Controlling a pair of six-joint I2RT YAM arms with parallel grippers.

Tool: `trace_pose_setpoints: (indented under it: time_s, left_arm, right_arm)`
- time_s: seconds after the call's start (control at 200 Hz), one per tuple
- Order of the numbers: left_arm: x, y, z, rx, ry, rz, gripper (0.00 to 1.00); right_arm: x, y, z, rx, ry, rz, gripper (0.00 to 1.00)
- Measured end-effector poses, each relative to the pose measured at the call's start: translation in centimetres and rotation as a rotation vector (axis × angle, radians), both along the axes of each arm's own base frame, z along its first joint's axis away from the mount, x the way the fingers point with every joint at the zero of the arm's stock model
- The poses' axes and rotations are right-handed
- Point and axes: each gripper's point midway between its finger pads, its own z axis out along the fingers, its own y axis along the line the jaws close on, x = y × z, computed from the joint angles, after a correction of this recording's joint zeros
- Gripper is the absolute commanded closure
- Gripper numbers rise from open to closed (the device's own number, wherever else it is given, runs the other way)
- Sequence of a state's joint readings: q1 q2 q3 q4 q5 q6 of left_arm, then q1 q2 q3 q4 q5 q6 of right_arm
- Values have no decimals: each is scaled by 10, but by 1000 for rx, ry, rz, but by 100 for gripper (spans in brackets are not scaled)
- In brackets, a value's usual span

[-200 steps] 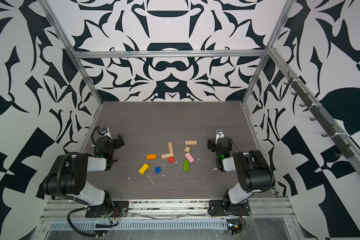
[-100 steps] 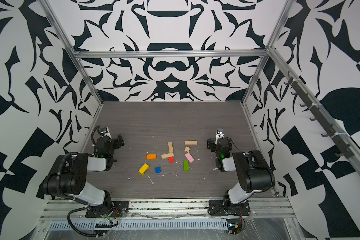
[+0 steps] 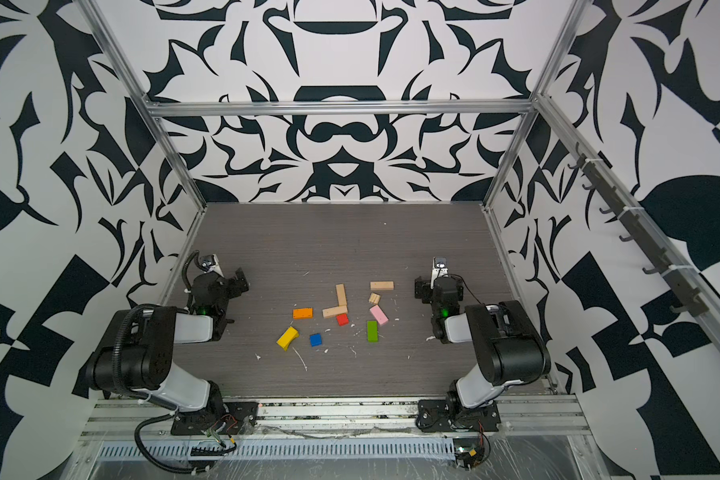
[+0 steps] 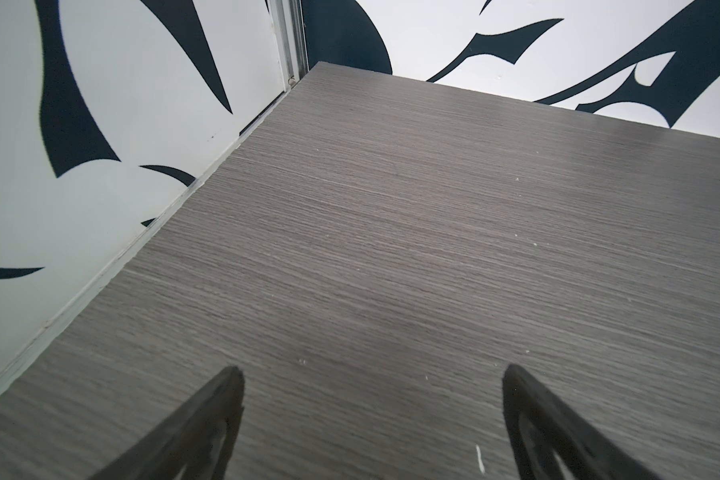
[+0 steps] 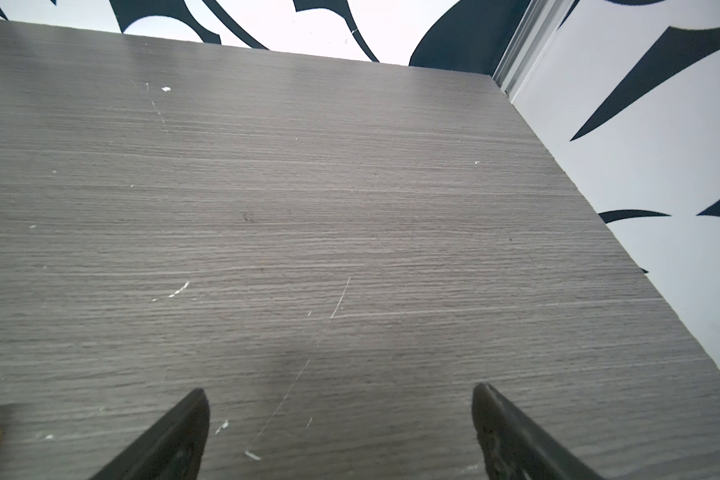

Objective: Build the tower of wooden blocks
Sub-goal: 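Move both grippers forward from rest toward the scattered blocks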

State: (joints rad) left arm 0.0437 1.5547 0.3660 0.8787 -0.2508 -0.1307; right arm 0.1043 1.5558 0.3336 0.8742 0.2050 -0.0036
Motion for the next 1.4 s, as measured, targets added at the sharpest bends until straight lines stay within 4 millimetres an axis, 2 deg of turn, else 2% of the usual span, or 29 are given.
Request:
trace_pose_setpoints:
  time_s: [0.185,0.265,0.505,0.645,0.77,0.96,1.045,1.265,1.4]
  left_arm:
    - [-1,-2,2,8,3,4,1]
    - [-1,-6,9,33,6,13,0]
    - [20,-37,46,98,39,5,0]
    - [24,-64,64,150,75,-16,0]
    - [22,-88,71,150,146,-67,0]
    - [18,-109,99,65,184,-134,1]
    - [12,-124,108,1,196,-185,2]
    - [-12,-166,100,-152,275,-327,1]
    - [-23,-189,94,-204,316,-408,1]
  right_arm:
    - [-4,-3,32,12,-50,-22,0]
    - [-4,-6,43,19,-51,-45,1]
    - [-9,-17,60,61,26,-141,0]
    - [-11,-13,81,108,40,-159,0]
    - [-18,-3,94,152,55,-161,0]
    - [-23,14,106,185,131,-150,0]
    - [-26,24,104,195,158,-116,0]
    - [-48,58,88,205,205,16,1]
    - [-52,79,84,219,205,100,1]
